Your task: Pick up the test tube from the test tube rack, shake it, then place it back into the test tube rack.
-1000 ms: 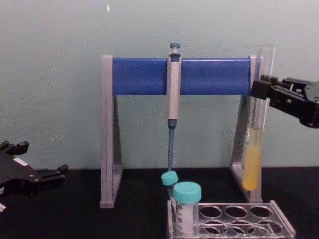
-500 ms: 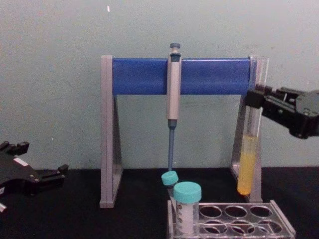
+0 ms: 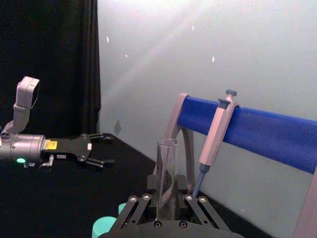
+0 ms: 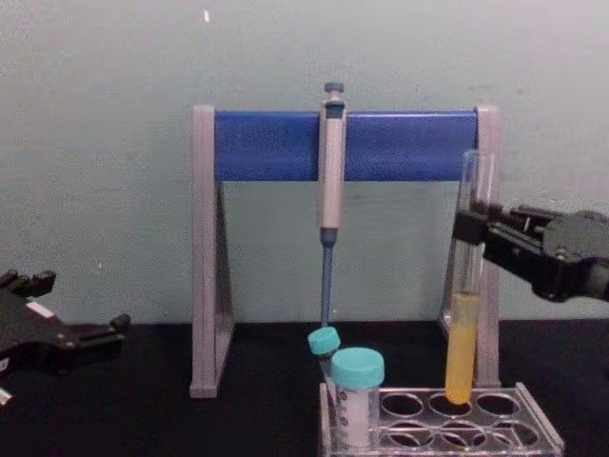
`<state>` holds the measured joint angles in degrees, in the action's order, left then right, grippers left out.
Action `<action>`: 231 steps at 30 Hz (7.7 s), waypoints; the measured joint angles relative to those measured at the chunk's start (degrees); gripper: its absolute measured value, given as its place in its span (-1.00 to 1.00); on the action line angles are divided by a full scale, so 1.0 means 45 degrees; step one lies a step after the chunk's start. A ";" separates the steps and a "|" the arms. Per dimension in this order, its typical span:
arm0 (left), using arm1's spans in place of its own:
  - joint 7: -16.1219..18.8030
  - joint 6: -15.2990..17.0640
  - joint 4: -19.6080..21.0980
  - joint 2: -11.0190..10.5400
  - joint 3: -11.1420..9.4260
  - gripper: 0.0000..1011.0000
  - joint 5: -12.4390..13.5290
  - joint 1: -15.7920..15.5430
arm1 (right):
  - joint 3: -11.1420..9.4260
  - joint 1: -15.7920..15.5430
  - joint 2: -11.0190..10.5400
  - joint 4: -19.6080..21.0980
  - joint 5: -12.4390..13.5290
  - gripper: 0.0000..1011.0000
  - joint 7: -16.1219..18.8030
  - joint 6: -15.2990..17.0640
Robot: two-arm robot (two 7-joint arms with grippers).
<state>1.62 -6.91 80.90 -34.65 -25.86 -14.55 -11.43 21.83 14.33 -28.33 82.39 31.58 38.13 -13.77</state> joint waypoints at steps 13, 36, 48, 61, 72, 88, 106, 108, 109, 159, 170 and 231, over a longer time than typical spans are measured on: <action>0.0001 0.0000 0.0000 0.0000 0.0000 0.98 0.0000 0.0000 | 0.0228 0.0155 0.0193 -0.0560 -0.0257 -0.55 0.0054 0.0196; 0.0001 0.0000 0.0000 0.0000 0.0001 0.98 0.0000 0.0000 | 0.0522 0.0381 0.0403 -0.1207 -0.0705 -0.55 -0.0038 0.0473; 0.0001 0.0000 0.0000 0.0000 0.0000 0.98 0.0000 -0.0001 | 0.0625 0.0437 0.0417 -0.1333 -0.0836 -0.55 -0.0036 0.0639; 0.0000 0.0001 0.0000 0.0000 0.0000 0.98 0.0000 0.0000 | 0.0675 0.0494 0.0419 -0.1431 -0.0890 -0.55 -0.0032 0.0756; 0.0001 0.0000 0.0000 0.0000 0.0001 0.98 0.0000 0.0000 | 0.0697 0.0522 0.0409 -0.1444 -0.0920 -0.55 -0.0129 0.0905; 0.0001 0.0000 0.0000 0.0000 0.0001 0.98 0.0000 -0.0001 | 0.0690 0.0524 0.0402 -0.1439 -0.0947 -0.55 -0.0166 0.0945; 0.0001 0.0000 0.0000 0.0000 0.0000 0.98 0.0000 0.0000 | 0.0696 0.0504 0.0398 -0.1454 -0.0989 -0.16 -0.0150 0.0985; 0.0001 0.0000 0.0000 0.0000 0.0000 0.98 0.0000 0.0000 | 0.0696 0.0506 0.0400 -0.1454 -0.0986 -0.10 -0.0150 0.0981; 0.0000 0.0000 0.0000 0.0000 0.0001 0.98 0.0000 -0.0001 | 0.0696 0.0506 0.0401 -0.1454 -0.0985 0.00 -0.0150 0.0980; 0.0000 0.0000 0.0000 -0.0001 0.0000 0.98 0.0000 0.0000 | -0.1671 -0.1422 0.1918 0.0180 -0.4608 0.98 -0.7194 0.0356; 0.0001 0.0000 0.0000 0.0000 -0.0001 0.98 0.0000 0.0000 | -0.1809 -0.1455 0.2209 -0.0582 -0.5428 0.98 -0.7829 0.2288; 0.0000 0.0000 0.0000 0.0000 0.0001 0.98 0.0000 -0.0001 | -0.1933 -0.1390 0.2286 -0.0772 -0.5330 0.98 -0.7604 0.2482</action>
<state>1.62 -6.91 80.90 -34.65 -25.86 -14.55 -11.43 13.13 8.07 -18.05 78.91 7.60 3.91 -2.60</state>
